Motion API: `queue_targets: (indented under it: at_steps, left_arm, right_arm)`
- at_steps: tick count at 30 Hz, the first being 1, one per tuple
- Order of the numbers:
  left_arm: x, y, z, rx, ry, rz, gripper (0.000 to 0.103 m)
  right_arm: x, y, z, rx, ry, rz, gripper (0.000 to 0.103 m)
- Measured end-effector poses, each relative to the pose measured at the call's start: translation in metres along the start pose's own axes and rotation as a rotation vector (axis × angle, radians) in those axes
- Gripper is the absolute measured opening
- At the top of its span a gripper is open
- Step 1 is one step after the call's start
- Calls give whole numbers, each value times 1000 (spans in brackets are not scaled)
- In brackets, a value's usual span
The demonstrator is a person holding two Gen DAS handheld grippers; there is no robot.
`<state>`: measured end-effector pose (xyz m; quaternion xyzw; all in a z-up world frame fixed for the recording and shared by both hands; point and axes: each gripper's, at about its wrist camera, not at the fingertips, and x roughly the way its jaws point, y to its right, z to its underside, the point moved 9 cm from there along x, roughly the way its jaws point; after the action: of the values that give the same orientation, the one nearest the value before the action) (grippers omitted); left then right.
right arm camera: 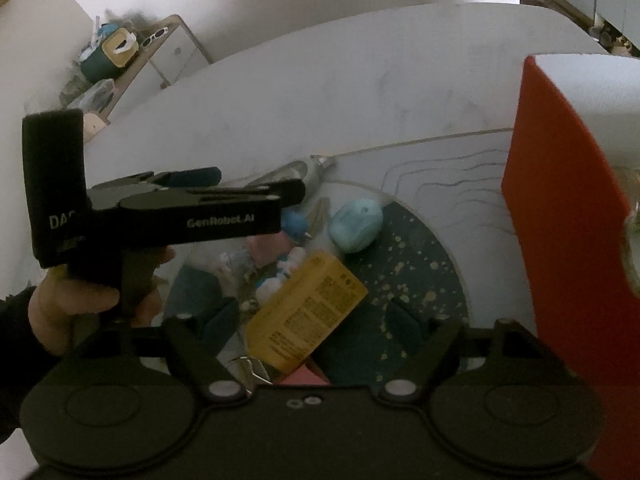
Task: Organize rigid objects
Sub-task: 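Grasp the clear tape roller with the left tool while the right tool grasps the yellow box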
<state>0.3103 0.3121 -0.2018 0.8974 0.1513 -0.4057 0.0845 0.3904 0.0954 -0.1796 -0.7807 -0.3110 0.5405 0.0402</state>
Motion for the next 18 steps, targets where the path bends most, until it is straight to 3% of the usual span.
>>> queue_targets:
  at_steps: [5,12,15,17,18]
  left_arm:
    - [6,1,0,7,6,4,97]
    - [3,9,3,69,33,-5,87]
    - [1,10,3,95,48,-14,70]
    - [-1,13,3,108,57,-11,49]
    - [-1,15,1,116,57,-17,49]
  right_arm:
    - [5,1,-1,26,-12,-13,76]
    - [9,1,2,63,-16,-28,56]
    - [8,1,3,86,-14,-35,50]
    - [7,1,3,102,-10,-35,47]
    - [7,1,3,109,-7,-36,44]
